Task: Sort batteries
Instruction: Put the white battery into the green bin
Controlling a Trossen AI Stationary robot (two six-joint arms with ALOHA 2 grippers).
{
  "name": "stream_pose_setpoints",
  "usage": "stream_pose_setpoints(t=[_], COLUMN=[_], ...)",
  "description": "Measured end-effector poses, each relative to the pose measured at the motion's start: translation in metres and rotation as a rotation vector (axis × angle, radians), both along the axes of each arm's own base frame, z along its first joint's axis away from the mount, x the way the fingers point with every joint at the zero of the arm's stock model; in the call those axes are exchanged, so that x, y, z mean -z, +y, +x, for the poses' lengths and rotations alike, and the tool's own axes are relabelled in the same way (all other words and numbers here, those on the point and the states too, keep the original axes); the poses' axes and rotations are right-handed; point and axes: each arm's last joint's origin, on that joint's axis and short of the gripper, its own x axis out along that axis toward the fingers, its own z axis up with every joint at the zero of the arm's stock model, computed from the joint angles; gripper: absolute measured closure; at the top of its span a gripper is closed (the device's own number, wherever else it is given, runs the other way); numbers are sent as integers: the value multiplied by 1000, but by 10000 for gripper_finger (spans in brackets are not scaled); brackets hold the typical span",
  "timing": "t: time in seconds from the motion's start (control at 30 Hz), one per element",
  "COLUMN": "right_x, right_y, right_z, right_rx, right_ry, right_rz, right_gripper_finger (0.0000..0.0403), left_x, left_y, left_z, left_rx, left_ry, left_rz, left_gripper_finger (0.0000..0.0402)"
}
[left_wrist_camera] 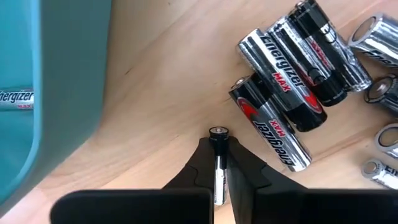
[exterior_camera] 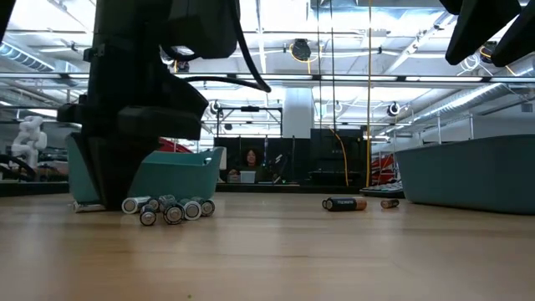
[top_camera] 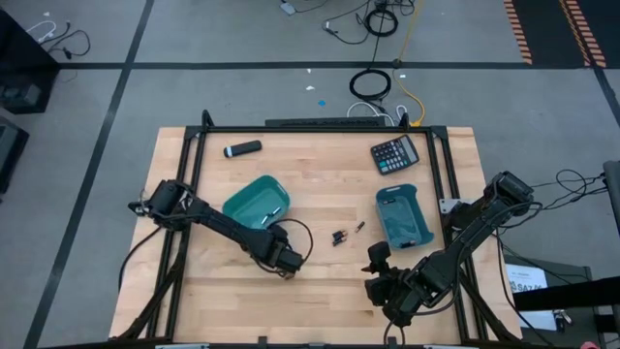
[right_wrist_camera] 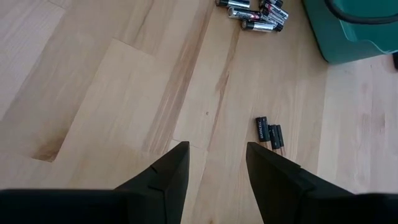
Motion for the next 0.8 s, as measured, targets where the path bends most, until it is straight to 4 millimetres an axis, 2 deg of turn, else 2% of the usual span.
stream_pose_setpoints(t=[0.2, 0.27, 0.37, 0.5, 0.63, 0.8], right_x=[0, 0, 0, 0, 0, 0], right_y=[0, -1, -1, 0, 0, 0], right_z=[0, 0, 1, 1, 1, 1], right_rx=[-2, -1, -2, -1, -1, -1], right_ry=[1, 1, 1, -2, -2, -4], right_rz=[-2, -3, -3, -1, 0, 3], right_gripper_finger=[252, 252, 252, 252, 252, 252], left_x=[-16, -27, -48, -80, -110, -130], left_y=[-14, -16, -19, -14, -2, 11], left_z=[9, 7, 13, 7, -5, -9], left_rx=[52, 66, 74, 60, 36, 63], left_ry=[-37, -33, -121, -127, -73, -164], left_rz=[-6, 12, 52, 187, 431, 635], left_gripper_finger=[382, 382, 382, 382, 382, 377])
